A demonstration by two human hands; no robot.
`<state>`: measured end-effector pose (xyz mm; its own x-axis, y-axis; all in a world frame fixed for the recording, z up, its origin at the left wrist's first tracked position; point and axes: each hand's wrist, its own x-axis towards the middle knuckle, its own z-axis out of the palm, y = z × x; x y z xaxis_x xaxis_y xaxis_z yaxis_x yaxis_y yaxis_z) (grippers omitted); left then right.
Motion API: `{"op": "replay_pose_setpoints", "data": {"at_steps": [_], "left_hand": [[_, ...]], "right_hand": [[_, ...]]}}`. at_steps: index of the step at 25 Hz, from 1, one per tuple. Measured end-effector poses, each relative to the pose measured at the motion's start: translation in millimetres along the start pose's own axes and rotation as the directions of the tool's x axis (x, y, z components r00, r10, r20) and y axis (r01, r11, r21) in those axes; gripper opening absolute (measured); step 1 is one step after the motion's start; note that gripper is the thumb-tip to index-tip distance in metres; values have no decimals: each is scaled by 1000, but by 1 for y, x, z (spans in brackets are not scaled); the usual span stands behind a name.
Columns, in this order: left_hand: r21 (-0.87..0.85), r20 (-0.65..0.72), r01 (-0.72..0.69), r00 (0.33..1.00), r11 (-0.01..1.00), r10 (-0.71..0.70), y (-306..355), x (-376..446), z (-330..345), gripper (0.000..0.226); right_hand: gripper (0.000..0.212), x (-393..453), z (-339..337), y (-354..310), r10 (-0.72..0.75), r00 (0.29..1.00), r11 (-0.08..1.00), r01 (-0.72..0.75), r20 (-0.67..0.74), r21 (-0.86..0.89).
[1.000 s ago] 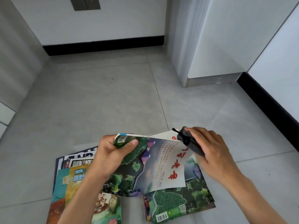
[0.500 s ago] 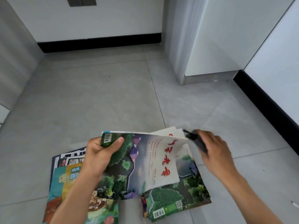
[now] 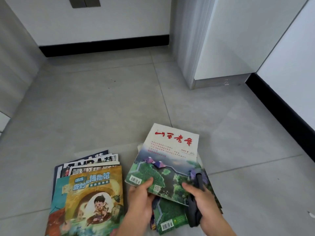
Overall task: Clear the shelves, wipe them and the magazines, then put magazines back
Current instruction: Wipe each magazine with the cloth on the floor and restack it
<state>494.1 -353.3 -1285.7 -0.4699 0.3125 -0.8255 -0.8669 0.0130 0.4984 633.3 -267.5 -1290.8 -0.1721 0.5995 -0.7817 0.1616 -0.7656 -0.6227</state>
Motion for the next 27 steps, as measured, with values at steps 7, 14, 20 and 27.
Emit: {"op": "replay_pose_setpoints", "data": {"at_steps": [7, 14, 20, 27], "left_hand": [[449, 63, -99, 995, 888, 79, -15, 7, -28, 23], [846, 240, -355, 919, 398, 312, -25, 6, -15, 16], [922, 281, -372, 832, 105, 478, -41, -1, -16, 36], [915, 207, -332, 874, 229, 441, -35, 1, -16, 79]], "right_hand": [[23, 20, -36, -37, -176, 980, 956, 146, -98, -254], [30, 25, -121, -87, -527, 837, 769, 396, -146, -502], [26, 31, -203, -121, -495, 853, 721, 300, -162, -625], [42, 66, -217, -112, -535, 819, 476, 91, -206, -875]]}}
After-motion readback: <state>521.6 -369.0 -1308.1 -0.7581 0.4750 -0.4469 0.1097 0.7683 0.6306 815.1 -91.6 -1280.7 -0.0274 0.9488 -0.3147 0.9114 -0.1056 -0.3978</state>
